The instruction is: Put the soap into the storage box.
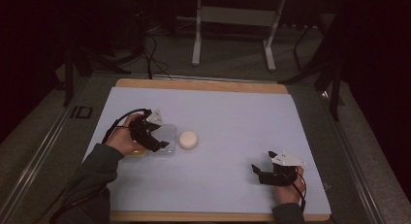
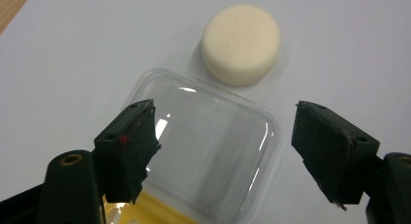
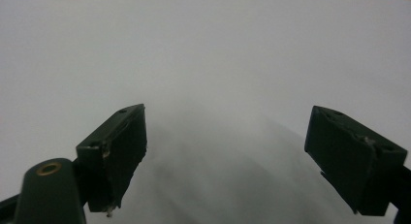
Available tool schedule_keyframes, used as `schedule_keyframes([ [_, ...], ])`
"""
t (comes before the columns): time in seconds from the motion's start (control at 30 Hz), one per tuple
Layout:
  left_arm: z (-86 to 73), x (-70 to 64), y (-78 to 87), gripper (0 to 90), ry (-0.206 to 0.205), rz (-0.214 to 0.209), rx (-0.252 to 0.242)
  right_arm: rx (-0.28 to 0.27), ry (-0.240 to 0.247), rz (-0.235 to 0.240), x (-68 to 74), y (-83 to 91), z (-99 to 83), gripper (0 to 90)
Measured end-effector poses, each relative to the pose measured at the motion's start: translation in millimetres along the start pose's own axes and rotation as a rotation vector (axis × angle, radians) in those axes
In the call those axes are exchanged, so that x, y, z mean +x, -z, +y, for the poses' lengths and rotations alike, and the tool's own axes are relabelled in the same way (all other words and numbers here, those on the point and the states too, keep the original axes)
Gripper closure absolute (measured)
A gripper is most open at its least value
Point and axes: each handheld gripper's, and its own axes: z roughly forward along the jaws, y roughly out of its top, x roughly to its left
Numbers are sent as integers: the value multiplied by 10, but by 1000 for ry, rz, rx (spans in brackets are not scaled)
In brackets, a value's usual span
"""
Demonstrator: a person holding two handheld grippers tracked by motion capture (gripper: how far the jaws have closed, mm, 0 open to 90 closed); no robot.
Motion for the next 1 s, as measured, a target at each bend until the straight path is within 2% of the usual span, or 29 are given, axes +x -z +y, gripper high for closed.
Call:
schedule_keyframes([
  [1.0,187,45,-251,198,8,-25,9,-5,-3,1,-1,3,-2,149],
])
